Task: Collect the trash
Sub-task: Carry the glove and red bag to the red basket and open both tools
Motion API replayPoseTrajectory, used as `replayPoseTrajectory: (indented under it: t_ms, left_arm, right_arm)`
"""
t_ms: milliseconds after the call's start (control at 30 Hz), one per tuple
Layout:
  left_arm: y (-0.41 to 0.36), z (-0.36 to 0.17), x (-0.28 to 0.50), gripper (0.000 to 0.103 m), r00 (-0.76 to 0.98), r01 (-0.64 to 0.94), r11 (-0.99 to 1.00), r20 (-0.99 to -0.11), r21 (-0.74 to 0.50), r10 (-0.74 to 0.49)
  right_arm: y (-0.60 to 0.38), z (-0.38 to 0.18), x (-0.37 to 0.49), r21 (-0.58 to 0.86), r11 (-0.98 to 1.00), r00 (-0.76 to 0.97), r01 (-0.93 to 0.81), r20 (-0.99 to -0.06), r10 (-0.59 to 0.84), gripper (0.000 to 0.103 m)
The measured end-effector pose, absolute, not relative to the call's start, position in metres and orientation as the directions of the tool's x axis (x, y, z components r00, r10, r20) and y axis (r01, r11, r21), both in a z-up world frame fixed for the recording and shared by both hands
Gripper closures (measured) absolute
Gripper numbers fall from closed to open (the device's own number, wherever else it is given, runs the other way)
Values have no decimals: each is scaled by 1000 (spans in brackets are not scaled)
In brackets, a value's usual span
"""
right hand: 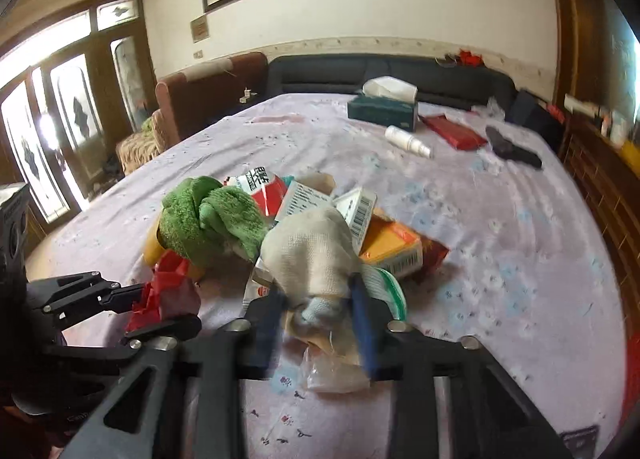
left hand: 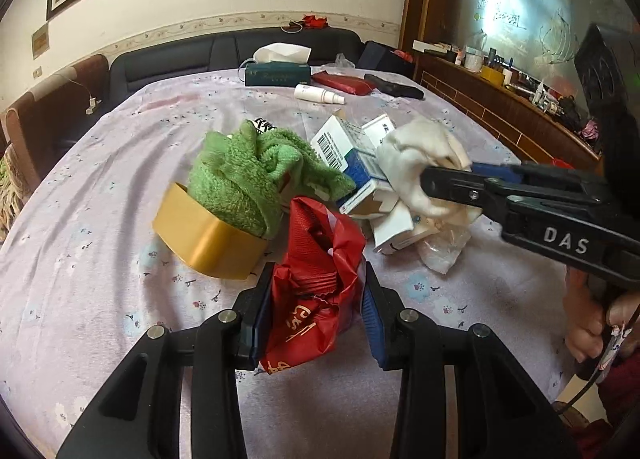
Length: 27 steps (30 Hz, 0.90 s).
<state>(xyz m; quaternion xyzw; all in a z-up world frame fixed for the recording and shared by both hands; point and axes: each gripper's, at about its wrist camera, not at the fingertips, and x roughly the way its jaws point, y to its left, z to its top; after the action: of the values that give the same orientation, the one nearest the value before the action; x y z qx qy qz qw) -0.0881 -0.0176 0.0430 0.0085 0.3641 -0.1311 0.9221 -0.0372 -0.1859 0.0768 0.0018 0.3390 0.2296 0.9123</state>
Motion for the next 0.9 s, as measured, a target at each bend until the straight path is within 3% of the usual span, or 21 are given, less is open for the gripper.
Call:
replayPoseTrajectory:
  t_ms: [133, 467, 700, 900]
  left_arm:
    - [-22, 49, -91, 65, 710, 260, 963, -661, -74, -243]
    - [-60, 77, -92, 65, 701, 354, 932, -637, -79, -321]
    - [-129, 101, -96, 65, 660, 490, 869, -623, -67, -420]
    - [-215, 121, -101, 65, 597, 619, 784, -624, -41, -504]
  right_arm:
    - [-202, 85, -50, 215, 886, 672, -411, -585, 453, 82]
    - [-267, 118, -92, 386, 852, 716, -354, -474, 512, 82]
    - [-351, 140, -134, 471, 853, 813, -227, -391, 432, 82]
    - [-444, 154, -176, 510, 858, 902, -58, -342, 264, 82]
